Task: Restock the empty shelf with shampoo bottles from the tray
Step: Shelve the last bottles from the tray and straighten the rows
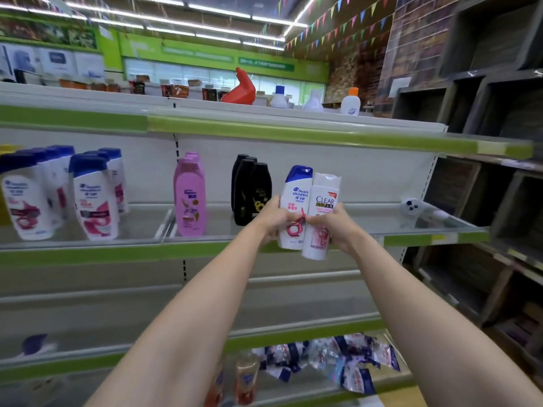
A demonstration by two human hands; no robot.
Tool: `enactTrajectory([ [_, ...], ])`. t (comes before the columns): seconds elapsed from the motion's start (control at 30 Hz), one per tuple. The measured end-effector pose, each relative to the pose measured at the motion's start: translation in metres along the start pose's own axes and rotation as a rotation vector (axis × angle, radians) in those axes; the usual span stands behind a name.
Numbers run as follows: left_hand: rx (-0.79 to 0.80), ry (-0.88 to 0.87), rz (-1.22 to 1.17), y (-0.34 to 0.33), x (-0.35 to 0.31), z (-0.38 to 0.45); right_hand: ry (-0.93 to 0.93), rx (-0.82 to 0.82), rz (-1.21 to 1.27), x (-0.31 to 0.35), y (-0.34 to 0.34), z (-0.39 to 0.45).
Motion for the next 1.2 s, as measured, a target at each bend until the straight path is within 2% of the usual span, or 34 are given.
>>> enactTrajectory([
  [0.2,-0.028,0.018,0.010,-0.014,-0.007,0.021,-0.026,0.076,-0.053,0.011,0.019,0.025],
  [0.43,-0.077,-0.005,0.044,-0.004,-0.017,0.000,-0.026,0.130,-0.030,0.011,0.001,0.021],
  [0.73,-0.129,-0.123,0.044,-0.014,-0.028,0.005,0.053,-0.036,0.005,0.034,0.014,0.019],
  [0.97,-0.284,-0.178,0.057,-0.023,-0.012,0.048,0.108,-0.071,-0.050,0.030,0.039,0.056],
  [1.2,-0.437,-0.183,0.052,-0.014,0.014,0.088,0.096,0.043,-0.087,-0.003,0.024,0.100],
])
Point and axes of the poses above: each hand's wrist, its own z-axis towards the middle knuckle, its own y-axis out of the back of the hand, x = y × z, the point moved 6 cm from there along z, towards the middle knuckle, and after that the axes turned 11 degrees about -z, right-handed, at the moved point
